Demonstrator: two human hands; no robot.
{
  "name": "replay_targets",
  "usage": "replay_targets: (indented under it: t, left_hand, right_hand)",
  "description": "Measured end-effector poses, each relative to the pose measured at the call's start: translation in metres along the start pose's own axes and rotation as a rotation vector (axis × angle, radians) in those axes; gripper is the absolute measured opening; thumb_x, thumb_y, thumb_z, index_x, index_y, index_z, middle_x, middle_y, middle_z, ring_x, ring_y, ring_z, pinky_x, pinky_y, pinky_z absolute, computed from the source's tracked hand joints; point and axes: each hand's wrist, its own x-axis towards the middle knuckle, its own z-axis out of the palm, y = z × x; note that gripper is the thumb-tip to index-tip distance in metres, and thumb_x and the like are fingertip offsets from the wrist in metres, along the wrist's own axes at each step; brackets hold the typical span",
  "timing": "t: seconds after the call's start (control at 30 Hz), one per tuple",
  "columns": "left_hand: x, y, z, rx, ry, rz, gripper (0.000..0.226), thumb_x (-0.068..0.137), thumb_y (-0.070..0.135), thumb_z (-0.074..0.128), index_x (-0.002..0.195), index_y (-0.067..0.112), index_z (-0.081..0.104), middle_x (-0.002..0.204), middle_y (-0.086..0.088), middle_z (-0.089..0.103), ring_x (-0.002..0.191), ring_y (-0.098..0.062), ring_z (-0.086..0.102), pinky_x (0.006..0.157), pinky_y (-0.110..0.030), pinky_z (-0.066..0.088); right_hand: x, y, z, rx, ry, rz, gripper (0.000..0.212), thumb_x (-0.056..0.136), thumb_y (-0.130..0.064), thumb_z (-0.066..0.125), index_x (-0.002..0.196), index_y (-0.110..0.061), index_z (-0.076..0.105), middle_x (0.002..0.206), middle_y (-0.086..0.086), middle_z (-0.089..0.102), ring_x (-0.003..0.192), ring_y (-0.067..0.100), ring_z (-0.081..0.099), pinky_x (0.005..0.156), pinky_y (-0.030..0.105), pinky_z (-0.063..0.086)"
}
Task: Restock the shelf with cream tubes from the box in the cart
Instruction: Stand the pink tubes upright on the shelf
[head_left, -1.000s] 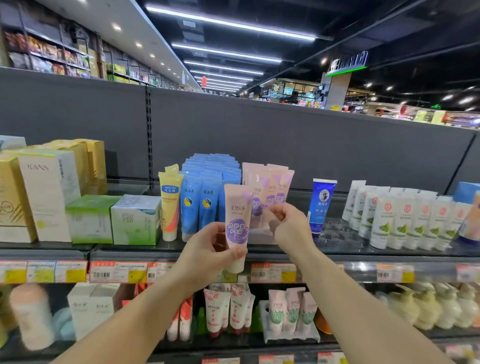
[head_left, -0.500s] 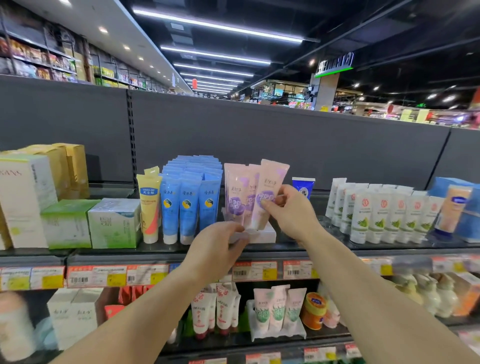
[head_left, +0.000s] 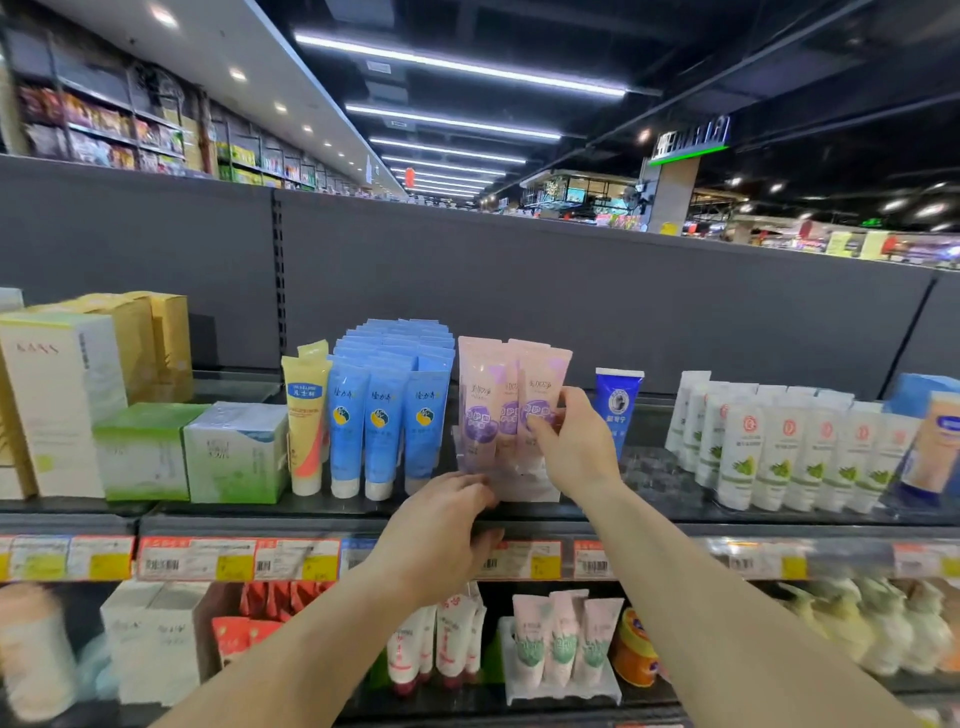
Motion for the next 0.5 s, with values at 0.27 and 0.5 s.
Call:
replay_targets:
  t: [0.27,0.5]
  left_hand:
    - [0.0,-0.003,0.004,0.001,0.017,0.022,0.038,0.093,0.036,0.056,0.129,0.025,0.057,0.146,0.008,0.046,0.139,-0.01,0.034,0.114,-0.027,0.028]
    - [-0.001,-0.001,0.003,0.001,0.031,0.029,0.035,0.093,0.034,0.057,0.126,0.023,0.06,0.143,0.007,0.051,0.136,-0.01,0.038,0.112,-0.026,0.03]
  right_hand:
    - [0.007,0.008,0.001,-0.031,-0.065,0.056,0.024,0.097,-0.027,0.056,0.117,-0.016,0.051,0.118,0.001,0.063,0.101,0.016,0.059,0.069,0.026,0.044]
    - [0.0,0.009,0.012,-0.065,-0.013,0.086,0.041,0.086,-0.021,0.07,0.119,-0.011,0.048,0.117,0.006,0.063,0.106,0.023,0.06,0.076,0.028,0.046]
